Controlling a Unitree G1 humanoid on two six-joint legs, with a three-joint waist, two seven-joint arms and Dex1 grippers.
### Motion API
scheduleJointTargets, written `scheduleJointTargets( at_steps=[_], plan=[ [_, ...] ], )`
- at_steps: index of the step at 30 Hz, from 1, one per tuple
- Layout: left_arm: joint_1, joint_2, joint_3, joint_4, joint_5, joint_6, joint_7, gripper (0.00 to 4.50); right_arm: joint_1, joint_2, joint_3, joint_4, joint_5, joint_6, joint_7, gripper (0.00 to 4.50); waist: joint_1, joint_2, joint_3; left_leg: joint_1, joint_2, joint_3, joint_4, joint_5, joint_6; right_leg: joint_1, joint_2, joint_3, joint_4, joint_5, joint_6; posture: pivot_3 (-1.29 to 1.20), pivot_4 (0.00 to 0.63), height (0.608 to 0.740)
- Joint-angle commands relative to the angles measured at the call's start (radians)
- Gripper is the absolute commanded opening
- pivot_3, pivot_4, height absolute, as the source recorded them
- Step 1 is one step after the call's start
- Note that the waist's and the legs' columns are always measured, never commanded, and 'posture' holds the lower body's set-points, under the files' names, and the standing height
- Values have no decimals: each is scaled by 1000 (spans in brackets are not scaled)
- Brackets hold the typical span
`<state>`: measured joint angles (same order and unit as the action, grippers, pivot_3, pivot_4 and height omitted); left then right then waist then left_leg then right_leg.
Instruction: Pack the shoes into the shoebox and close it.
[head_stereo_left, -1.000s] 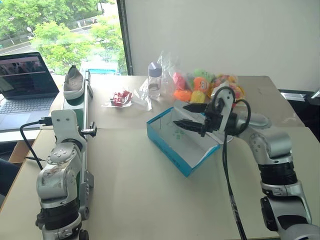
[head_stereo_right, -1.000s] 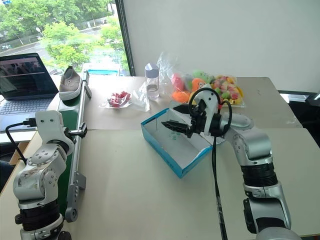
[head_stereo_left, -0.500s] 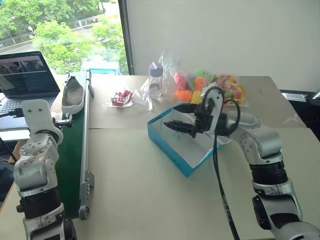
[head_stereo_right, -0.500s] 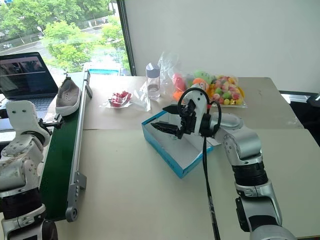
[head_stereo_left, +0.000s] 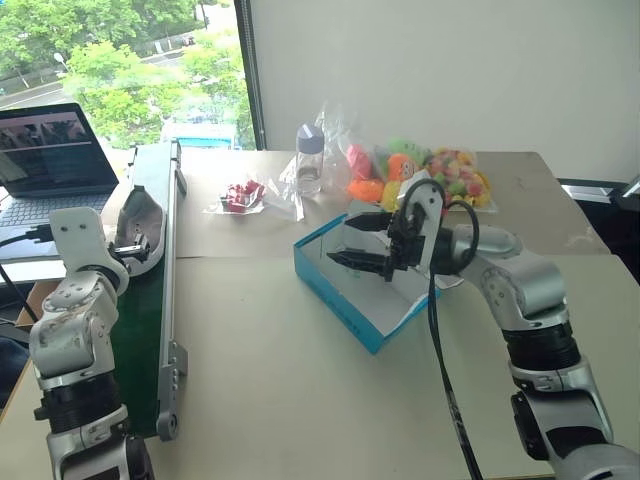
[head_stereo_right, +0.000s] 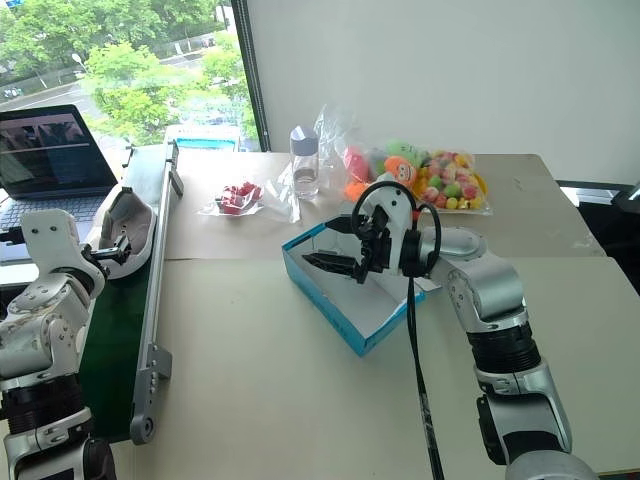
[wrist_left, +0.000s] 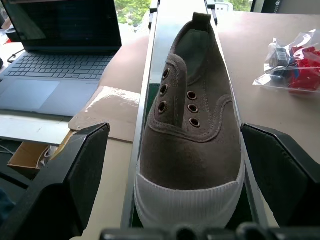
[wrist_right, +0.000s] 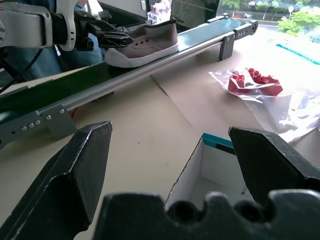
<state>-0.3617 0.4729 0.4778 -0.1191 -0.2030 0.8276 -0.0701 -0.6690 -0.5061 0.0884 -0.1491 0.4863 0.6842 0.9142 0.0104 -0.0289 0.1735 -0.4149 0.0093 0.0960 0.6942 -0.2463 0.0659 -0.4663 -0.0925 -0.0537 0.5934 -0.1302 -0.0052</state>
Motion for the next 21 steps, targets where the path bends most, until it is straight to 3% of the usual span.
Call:
scheduleJointTargets(
  at_steps=[1, 11, 17, 21],
  plan=[
    [25, 2, -17, -6, 0, -4, -13, 3758, -13, -14, -15, -43, 8, 4, -6, 4500, -1, 0, 0, 0, 0, 0, 0, 0, 0, 0, 0, 0, 0, 0, 0, 0, 150, 740],
    [48, -60, 20, -39, -29, 11, 21, 120, -24, -28, -6, -37, -5, 3, -14, 4500, 4, 0, 0, 1, 1, -1, 0, 1, -3, 0, -1, -2, 1, -3, 2, 0, 150, 740],
    [-6, -76, -8, -99, -53, -77, 1, 27, -38, -22, -11, -25, -5, 12, -28, 4500, 7, 0, 0, 0, 2, -1, 0, 2, -5, 0, -1, -4, 1, -2, 1, 0, 150, 740],
    [-83, -106, -118, -207, -126, -97, -89, 27, -59, 15, -63, 21, 23, 70, -107, 4500, 9, -2, 0, -2, 2, -2, 1, 3, -5, 0, -2, -7, 0, -1, 1, 0, 150, 740]
  ],
)
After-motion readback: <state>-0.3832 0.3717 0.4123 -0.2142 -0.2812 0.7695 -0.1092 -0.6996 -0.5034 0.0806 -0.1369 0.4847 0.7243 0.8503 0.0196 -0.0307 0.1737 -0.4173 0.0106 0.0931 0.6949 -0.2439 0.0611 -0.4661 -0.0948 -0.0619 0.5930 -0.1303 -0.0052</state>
